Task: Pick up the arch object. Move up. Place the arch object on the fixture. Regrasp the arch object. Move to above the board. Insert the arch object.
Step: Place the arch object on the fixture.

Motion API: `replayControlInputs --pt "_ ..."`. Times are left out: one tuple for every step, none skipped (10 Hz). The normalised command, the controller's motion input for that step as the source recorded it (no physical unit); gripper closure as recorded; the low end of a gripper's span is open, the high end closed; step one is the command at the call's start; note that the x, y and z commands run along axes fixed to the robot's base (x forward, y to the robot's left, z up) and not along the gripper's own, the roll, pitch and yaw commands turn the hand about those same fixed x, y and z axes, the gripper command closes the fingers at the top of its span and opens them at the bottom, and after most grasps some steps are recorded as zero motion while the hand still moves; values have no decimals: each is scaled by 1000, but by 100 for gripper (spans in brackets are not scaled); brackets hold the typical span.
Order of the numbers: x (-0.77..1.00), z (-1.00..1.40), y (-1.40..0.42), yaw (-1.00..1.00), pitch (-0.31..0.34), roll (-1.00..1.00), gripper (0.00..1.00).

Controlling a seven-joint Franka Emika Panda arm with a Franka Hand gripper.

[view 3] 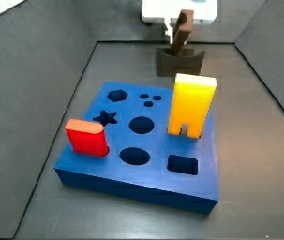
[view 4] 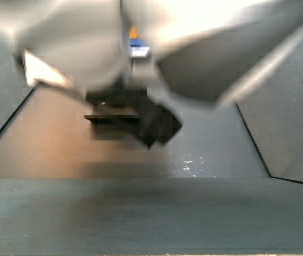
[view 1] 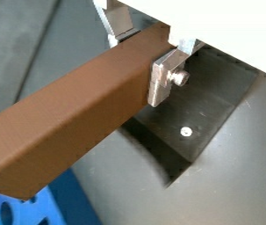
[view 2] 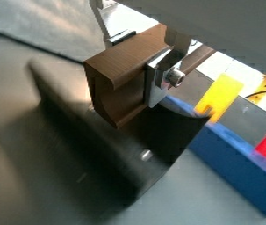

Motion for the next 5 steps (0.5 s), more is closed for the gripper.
replayControlInputs --pt "144 -774 88 -80 -62 -239 100" --pt "106 -458 59 -51 -47 -121 100" --pt "98 -384 54 -46 -43 -94 100" --pt "98 -384 54 -46 -43 -94 100" --pt "73 -387 69 -28 -44 -59 100"
